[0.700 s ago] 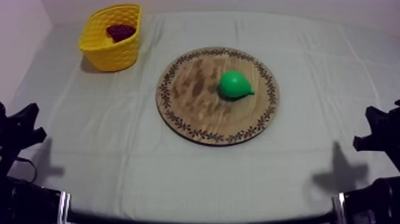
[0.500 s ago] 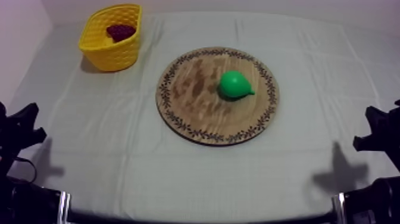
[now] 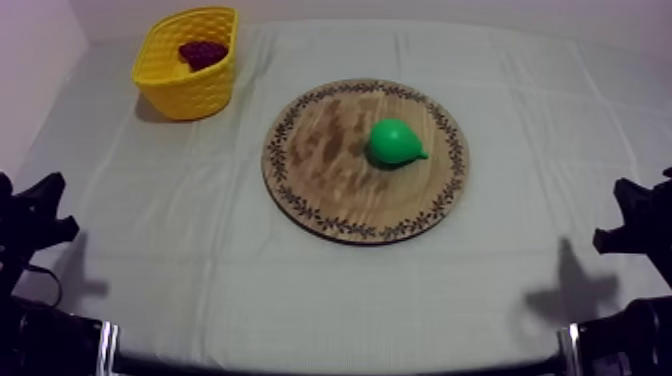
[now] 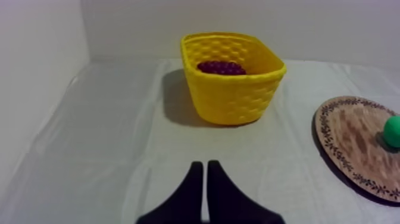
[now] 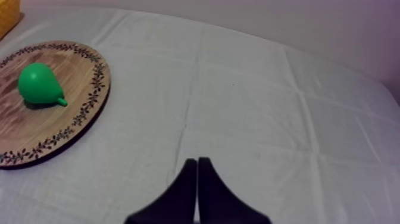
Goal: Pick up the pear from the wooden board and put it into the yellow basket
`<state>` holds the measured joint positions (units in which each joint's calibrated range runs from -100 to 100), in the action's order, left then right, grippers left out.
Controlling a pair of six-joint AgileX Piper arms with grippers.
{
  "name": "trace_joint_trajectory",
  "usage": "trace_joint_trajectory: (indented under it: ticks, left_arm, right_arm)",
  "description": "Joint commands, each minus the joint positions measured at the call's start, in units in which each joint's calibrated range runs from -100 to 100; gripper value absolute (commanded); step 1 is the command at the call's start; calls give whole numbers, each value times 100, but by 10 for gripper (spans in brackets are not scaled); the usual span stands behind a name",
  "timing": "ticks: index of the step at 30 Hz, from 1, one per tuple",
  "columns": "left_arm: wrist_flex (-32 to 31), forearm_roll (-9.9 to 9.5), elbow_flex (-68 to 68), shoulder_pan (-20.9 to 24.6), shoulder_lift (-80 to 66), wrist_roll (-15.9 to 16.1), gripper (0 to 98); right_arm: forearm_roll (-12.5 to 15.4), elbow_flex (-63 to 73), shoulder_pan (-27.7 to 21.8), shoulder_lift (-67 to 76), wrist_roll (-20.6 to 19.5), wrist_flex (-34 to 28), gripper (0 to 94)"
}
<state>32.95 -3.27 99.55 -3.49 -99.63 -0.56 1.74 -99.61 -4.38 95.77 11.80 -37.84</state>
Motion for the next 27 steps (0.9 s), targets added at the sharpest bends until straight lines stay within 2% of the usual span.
trace_joint_trajectory:
  ticks: [1, 3, 5, 10, 16, 22, 27]
  left_arm:
    - [-226, -149, -18, -34, 151, -133, 0]
    - [-431, -370, -140, -42, 408, -340, 0]
    - [-509, -489, -426, -12, 734, -465, 0]
    - [-483, -551, -1575, 37, 1756, -592, 0]
    - [-184, -336, -3313, -41, 3140, -469, 0]
    - [646, 56, -5204, -325, 4549, 51, 0]
    - [1284, 173, -6490, -696, 5591, 453, 0]
  right_arm:
    - [-1, -5, 1, -1, 0, 10, 5]
    - [-1, -5, 1, -1, 0, 10, 5]
    - [-1, -5, 1, -1, 0, 10, 5]
    - [-1, -5, 1, -1, 0, 10, 5]
    - [-1, -5, 1, -1, 0, 10, 5]
    - [-1, -5, 1, -1, 0, 10, 5]
    - [-1, -5, 1, -1, 0, 10, 5]
